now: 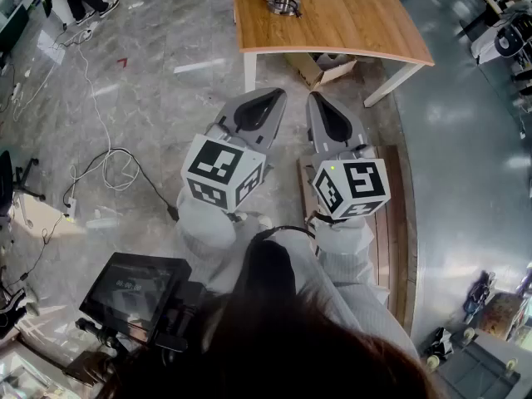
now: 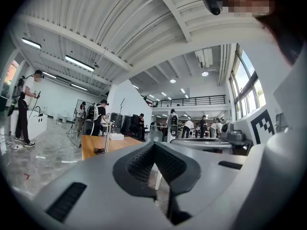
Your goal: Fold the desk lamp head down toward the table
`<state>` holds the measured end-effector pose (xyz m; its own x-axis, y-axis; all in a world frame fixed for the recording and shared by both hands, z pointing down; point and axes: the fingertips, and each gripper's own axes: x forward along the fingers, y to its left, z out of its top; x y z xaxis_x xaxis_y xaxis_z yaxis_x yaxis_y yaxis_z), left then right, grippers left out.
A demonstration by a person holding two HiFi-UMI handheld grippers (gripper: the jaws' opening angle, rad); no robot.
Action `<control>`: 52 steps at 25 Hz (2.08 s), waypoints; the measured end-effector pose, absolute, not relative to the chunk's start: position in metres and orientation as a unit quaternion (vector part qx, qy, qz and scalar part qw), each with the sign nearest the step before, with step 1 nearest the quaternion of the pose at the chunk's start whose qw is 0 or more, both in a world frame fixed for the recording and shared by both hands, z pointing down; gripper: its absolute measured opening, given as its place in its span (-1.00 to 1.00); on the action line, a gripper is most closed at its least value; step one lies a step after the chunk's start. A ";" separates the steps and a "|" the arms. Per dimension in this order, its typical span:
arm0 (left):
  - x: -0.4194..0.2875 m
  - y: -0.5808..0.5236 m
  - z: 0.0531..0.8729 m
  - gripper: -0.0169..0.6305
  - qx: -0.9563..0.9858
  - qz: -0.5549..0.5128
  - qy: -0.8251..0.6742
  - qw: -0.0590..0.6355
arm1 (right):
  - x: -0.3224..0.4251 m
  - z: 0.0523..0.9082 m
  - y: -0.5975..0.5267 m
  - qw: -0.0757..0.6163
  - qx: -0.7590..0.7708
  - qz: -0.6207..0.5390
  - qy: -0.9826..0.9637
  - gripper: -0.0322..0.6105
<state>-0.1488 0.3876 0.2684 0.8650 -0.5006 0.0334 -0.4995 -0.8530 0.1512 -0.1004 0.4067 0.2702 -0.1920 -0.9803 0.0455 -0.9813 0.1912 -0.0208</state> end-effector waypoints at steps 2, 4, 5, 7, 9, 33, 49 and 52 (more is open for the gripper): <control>-0.149 0.388 0.269 -0.94 0.962 -0.004 -0.260 0.078 | -0.101 0.272 0.408 0.012 0.635 0.024 -0.772 -0.90; -0.149 0.389 0.269 -0.94 0.962 -0.004 -0.260 0.079 | -0.100 0.272 0.408 0.013 0.635 0.024 -0.772 -0.90; -0.147 0.389 0.268 -0.94 0.963 -0.004 -0.259 0.079 | -0.099 0.272 0.408 0.013 0.636 0.025 -0.771 -0.90; -0.145 0.389 0.267 -0.94 0.963 -0.003 -0.258 0.079 | -0.097 0.271 0.408 0.015 0.636 0.024 -0.771 -0.90; -0.144 0.389 0.266 -0.94 0.963 -0.002 -0.257 0.078 | -0.096 0.270 0.408 0.017 0.636 0.023 -0.771 -0.90; -0.092 0.256 0.295 -0.94 0.952 -0.007 -0.288 0.101 | -0.029 0.303 0.289 0.007 0.624 0.042 -0.781 -0.89; -0.019 -0.029 0.304 -0.94 0.958 0.026 -0.262 0.118 | 0.060 0.291 0.001 -0.010 0.641 0.070 -0.764 -0.89; 0.006 -0.067 0.322 -0.94 0.955 0.031 -0.264 0.127 | 0.086 0.304 -0.041 -0.007 0.635 0.079 -0.768 -0.89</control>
<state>0.0055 -0.0674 0.3218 0.8584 -0.4969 0.1272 -0.5129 -0.8279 0.2270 0.0862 -0.0406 0.3040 -0.1929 -0.9770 0.0910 -0.9749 0.1804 -0.1304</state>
